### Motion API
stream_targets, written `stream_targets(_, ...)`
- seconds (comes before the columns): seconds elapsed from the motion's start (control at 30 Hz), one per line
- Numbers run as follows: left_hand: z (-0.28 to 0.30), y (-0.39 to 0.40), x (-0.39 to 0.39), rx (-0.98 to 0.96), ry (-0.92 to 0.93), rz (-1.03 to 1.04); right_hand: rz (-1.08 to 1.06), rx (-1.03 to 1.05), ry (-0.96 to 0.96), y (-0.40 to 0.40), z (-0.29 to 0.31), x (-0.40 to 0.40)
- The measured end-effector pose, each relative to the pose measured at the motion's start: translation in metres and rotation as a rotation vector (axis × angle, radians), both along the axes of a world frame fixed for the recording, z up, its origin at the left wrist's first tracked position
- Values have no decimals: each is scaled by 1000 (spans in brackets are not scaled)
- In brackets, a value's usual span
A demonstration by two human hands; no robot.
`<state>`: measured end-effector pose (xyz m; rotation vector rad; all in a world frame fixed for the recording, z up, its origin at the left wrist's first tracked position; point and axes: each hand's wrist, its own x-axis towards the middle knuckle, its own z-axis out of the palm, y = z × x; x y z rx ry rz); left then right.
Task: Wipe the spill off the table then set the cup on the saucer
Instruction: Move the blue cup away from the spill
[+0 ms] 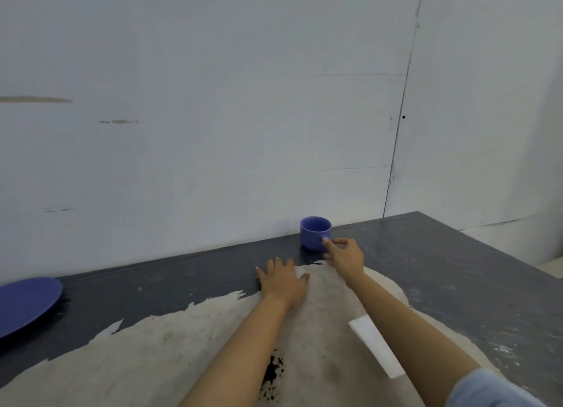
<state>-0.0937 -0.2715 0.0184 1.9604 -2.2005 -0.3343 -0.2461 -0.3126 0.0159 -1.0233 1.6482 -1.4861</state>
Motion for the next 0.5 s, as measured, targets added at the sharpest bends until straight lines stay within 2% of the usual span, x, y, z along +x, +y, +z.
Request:
stream_targets(0.13, 7, 23, -4, -112, 178, -71, 12, 12, 122, 29, 12, -15)
stream_targets(0.3, 17, 59, -26, -110, 354, -137, 93, -14, 293, 71, 25, -39)
stream_targets(0.4, 16, 76, -42, -65, 351, -154, 126, -3, 413, 94, 27, -54)
stream_targets(0.5, 10, 88, -51, -70, 265, -138, 178, 64, 515, 113, 21, -71)
